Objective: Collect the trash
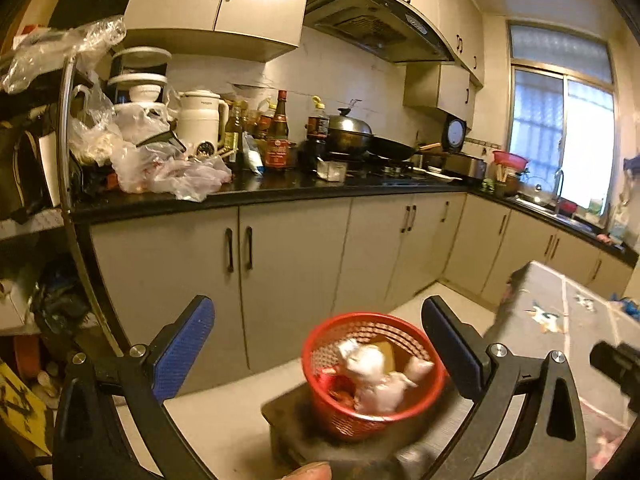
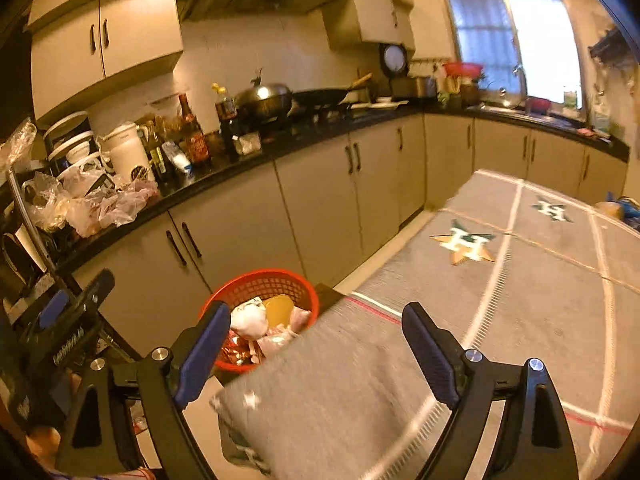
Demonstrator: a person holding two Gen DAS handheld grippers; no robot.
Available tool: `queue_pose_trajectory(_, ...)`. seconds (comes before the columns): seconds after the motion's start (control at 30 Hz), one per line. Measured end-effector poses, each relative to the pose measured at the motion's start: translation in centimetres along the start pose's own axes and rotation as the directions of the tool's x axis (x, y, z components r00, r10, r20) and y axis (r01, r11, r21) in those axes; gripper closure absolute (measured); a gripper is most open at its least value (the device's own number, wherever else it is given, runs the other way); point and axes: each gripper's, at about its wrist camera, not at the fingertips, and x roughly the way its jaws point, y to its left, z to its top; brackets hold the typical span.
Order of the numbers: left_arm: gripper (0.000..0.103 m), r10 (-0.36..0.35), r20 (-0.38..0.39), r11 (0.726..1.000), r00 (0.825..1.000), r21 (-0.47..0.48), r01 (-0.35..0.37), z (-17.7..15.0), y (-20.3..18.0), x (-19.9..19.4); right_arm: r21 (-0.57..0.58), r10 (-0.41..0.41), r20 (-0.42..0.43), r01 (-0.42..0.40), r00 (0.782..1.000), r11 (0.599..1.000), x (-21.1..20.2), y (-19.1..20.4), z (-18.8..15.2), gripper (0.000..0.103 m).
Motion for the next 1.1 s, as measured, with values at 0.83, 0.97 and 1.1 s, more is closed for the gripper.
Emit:
queue_pose_trajectory(0.83,0.0,0.058,-0.054,0.98,0.997,0.192,-0.047,-4.5,-5.2,-7.2,0.017,-0.029,0.042,0.028,0.999,0.999,-9.3,-0.9,-8.1,0.01)
queue_pose_trajectory(0.97,0.0,0.06,-0.07,0.977,0.996,0.206,-0.044,-5.1,-5.5,-6.9,0.029,-0.039,0.046,0.038,0.998,0.999,-9.5,-1.1,-8.3,0.009)
queue_pose_trajectory(1.1,0.0,0.066,-0.086,0.977,0.994,0.207,-0.047,-5.5,-5.2,-6.5,0.019,-0.045,0.033,0.044,0.998,0.999,-9.1,-0.7,-8.5,0.009)
